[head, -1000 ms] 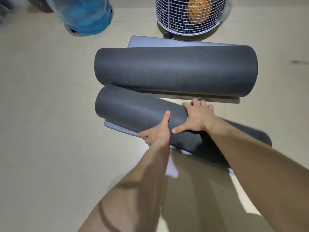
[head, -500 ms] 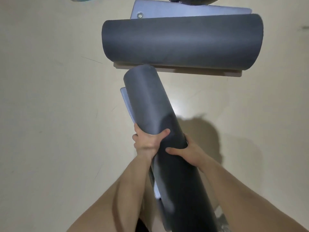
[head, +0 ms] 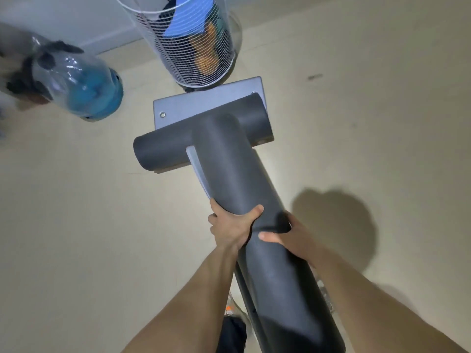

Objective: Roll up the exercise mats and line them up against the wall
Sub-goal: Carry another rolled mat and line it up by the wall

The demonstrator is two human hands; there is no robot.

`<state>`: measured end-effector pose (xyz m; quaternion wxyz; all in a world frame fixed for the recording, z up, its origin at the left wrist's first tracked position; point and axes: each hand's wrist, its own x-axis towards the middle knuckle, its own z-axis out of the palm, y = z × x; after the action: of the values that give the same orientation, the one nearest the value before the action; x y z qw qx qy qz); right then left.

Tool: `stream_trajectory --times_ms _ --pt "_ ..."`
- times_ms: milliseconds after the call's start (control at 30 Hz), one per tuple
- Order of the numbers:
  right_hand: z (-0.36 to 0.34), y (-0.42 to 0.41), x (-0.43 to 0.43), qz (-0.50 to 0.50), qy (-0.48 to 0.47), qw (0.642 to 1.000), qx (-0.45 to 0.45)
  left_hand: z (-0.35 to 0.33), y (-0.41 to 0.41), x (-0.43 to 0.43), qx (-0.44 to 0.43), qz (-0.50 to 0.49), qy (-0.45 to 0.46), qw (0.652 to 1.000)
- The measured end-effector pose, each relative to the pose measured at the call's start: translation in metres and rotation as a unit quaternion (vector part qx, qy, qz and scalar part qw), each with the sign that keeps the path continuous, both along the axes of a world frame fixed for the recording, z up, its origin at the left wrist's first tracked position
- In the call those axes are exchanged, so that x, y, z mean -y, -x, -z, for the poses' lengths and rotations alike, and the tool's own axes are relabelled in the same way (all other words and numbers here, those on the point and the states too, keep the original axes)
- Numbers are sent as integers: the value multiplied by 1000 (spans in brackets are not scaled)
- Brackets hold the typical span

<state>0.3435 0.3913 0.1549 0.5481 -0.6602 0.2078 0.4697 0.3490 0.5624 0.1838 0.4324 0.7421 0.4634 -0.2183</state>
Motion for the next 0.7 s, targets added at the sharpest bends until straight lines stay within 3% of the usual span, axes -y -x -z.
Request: stream_trajectory --times_ms 200,400,700 --pt "-103 -57 119 110 -57 992 34 -105 -87 128 33 98 11 995" --pt "-185 -118 252 200 -30 977 67 -183 -173 265 79 178 30 980" --pt "-245 -274 419 257 27 959 118 -229 -346 441 122 252 60 958"
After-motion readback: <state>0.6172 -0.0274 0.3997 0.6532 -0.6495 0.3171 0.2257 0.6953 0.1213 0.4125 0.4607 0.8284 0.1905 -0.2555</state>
